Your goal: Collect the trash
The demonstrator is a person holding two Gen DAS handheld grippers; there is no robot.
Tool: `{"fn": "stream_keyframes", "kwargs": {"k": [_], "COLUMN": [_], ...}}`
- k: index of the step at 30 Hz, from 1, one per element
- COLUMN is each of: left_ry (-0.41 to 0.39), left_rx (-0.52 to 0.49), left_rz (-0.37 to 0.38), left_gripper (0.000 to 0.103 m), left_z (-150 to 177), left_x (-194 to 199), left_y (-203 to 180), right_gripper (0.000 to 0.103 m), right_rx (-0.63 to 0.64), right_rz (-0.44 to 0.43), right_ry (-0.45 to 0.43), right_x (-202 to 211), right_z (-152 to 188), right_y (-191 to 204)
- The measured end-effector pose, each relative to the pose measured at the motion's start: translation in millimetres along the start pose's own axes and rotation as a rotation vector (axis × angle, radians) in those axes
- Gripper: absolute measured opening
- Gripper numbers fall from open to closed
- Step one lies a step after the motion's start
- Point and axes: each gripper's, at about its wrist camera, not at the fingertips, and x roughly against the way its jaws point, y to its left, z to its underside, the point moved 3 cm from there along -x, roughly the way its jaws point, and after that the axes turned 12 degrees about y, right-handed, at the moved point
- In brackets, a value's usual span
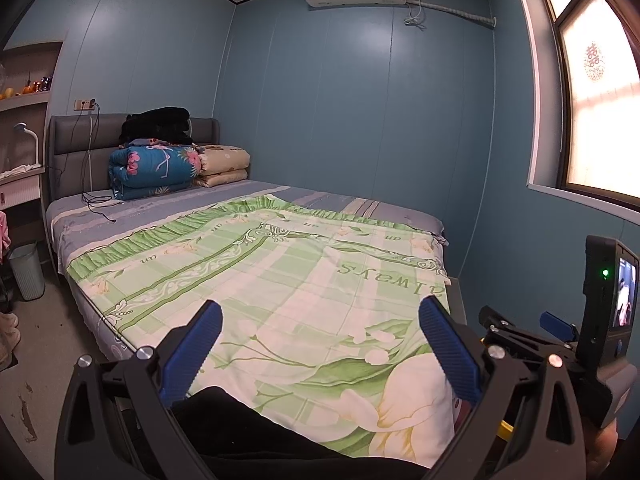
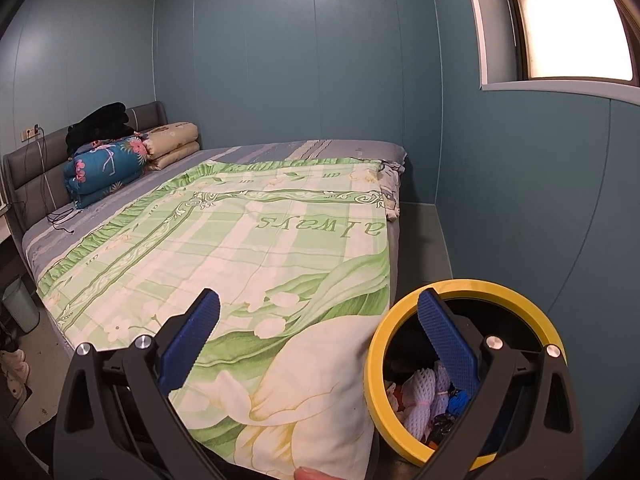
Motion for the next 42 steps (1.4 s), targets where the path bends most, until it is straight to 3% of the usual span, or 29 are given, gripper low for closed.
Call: {"fn": "stream_keyframes", "kwargs": {"k": [42], "left_ry": [0.023], "left_rx": [-0.016], "left_rz": [0.026], "left_gripper": [0.095], "left_z": [2.0], "left_x": [-0.9], "left_y": [-2.9], "right_gripper": [0.095], "right_rx": [-0.031], "right_rz": [0.010], "right_ry": [0.048], "right_x": [-8.8], "right_z": [3.8], "right_y": [-6.4]}}
